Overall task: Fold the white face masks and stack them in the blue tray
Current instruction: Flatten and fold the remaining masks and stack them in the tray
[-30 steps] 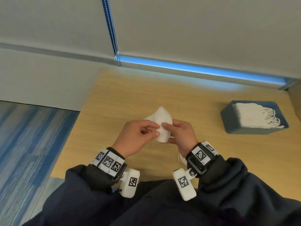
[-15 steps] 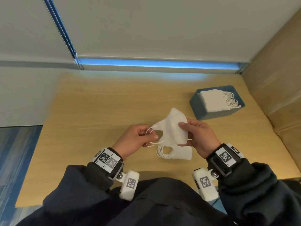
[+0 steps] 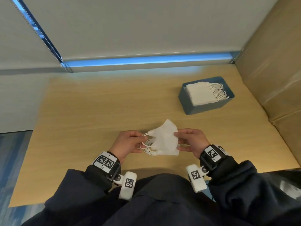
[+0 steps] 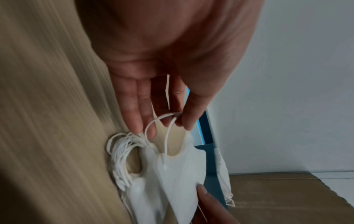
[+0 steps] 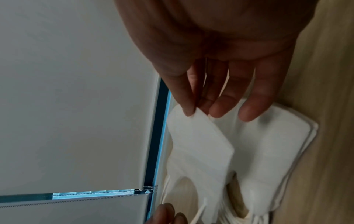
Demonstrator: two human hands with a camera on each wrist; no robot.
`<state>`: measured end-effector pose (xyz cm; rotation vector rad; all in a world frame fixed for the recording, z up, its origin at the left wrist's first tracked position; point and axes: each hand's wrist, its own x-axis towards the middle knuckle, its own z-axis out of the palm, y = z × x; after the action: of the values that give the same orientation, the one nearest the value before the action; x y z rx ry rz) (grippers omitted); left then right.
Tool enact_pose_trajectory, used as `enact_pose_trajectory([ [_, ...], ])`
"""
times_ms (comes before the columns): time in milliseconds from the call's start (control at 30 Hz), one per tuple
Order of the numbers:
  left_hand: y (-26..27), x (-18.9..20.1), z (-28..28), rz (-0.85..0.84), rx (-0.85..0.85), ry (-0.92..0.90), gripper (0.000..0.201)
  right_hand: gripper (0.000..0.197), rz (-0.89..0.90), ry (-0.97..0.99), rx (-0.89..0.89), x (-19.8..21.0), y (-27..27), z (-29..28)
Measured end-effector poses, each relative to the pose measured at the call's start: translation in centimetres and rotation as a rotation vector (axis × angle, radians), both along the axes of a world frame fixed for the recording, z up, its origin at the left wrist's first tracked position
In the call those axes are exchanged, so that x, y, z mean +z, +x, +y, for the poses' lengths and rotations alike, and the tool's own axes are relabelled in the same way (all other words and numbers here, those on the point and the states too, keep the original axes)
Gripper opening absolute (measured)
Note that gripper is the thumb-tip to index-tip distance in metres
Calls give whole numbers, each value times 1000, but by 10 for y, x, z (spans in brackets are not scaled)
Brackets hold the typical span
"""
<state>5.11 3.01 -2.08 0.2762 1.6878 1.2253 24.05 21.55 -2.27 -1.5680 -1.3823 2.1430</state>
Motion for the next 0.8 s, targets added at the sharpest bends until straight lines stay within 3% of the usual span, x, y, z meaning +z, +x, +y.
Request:
enact_pose_trajectory([
  [367, 25, -20, 16, 54, 76, -152, 21, 9, -152, 98, 64, -30, 3, 17],
  [800, 27, -41, 19, 116, 138, -239, 20, 14, -215, 196, 154, -47, 8, 22],
])
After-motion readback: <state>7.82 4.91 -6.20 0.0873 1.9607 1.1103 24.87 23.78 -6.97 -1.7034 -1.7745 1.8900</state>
